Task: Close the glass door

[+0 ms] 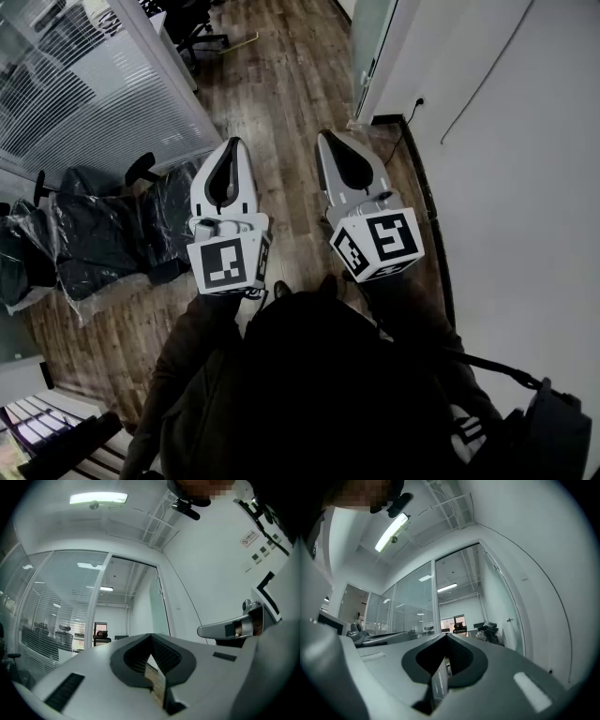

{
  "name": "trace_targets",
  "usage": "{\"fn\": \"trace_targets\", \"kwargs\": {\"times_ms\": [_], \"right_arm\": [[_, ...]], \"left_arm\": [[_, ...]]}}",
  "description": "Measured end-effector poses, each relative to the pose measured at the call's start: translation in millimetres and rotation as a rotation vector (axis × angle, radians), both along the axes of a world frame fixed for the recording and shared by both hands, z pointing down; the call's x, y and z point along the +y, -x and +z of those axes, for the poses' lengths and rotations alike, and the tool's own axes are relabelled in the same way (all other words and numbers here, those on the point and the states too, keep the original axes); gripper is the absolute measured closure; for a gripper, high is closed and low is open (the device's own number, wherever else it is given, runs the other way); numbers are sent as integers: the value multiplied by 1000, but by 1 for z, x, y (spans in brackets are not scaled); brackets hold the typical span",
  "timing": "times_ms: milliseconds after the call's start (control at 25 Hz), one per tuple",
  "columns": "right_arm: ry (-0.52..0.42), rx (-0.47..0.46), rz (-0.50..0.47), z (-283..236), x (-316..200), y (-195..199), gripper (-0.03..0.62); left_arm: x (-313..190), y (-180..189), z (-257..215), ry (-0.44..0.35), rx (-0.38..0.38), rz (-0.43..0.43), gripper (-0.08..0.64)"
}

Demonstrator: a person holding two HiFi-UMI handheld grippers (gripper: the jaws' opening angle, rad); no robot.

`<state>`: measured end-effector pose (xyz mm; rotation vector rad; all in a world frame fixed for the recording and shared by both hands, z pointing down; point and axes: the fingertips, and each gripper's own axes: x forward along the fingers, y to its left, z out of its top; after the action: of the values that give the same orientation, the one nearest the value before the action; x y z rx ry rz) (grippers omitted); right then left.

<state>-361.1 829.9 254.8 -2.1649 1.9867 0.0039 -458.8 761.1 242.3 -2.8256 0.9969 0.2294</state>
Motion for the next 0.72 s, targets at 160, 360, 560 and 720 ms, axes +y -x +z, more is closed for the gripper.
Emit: {"fn": "trace_targets", "kwargs": {"times_ms": [160,360,560,720], "right_arm": [[-5,-2,-2,-4,1,-3,592],[-8,-10,-6,0,6,-10,592],[-28,-11,-22,-1,11,-22,590],[-1,1,-44,8,20,-36,590]], "left_arm": [[2,-3,0,-2,-19,6,563],[5,-10,0,0,-5,-6,563],[11,-24,3,1,-10,-11,563],[21,-39,13,23,-23,-39,563]]}}
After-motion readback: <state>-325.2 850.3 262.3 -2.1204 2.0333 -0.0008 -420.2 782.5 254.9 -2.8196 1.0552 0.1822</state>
